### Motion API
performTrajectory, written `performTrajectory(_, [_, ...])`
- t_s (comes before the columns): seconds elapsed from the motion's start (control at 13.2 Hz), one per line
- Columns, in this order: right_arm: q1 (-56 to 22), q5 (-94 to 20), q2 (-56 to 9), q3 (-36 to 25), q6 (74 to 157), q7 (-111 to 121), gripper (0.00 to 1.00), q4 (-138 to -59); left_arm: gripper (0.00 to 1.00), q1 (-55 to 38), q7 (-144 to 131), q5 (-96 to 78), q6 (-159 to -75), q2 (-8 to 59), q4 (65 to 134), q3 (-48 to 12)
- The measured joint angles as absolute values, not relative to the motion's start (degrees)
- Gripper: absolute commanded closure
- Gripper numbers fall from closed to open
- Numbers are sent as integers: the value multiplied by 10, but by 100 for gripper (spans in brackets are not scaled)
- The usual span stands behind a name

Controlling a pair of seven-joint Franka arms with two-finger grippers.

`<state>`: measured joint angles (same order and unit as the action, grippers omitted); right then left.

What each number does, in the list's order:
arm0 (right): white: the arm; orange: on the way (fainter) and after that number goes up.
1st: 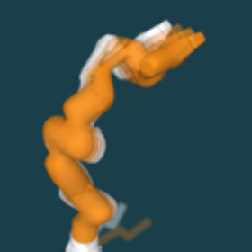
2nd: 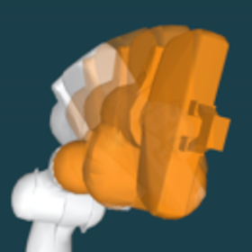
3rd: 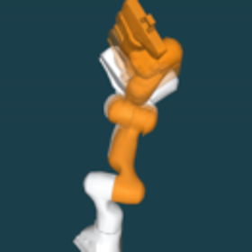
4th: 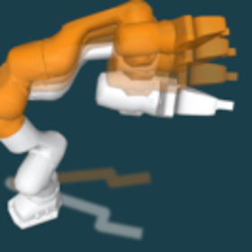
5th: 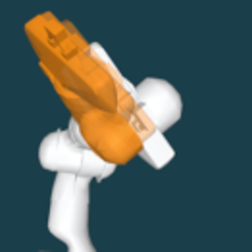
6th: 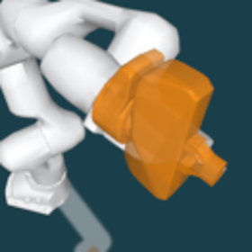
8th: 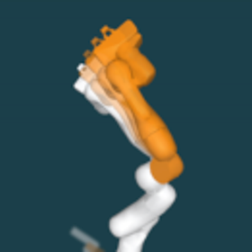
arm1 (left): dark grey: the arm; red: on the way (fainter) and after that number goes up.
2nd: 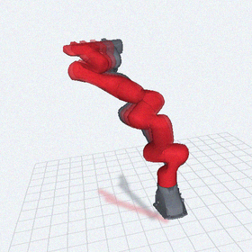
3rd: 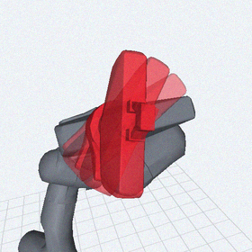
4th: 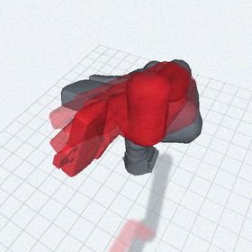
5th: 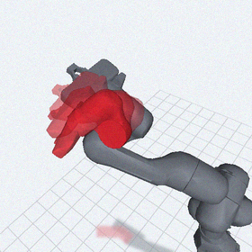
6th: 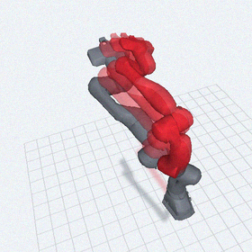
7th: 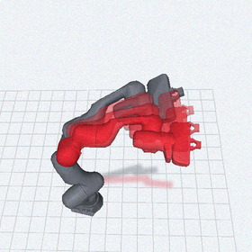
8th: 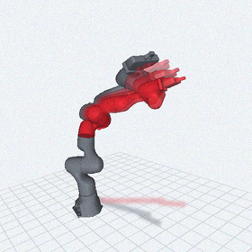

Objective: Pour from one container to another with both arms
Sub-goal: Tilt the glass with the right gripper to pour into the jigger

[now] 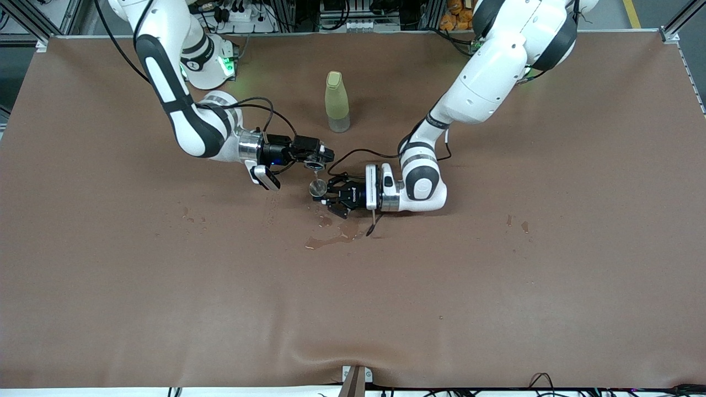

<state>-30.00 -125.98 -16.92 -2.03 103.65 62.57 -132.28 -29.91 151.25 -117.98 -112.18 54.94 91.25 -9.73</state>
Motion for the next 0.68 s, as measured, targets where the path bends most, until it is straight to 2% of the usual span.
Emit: performTrajectory(0.68, [-300,-1260,-169,-20,1036,512,100,-1317,100,-288,1520,-1180,-1107,548,923,-102])
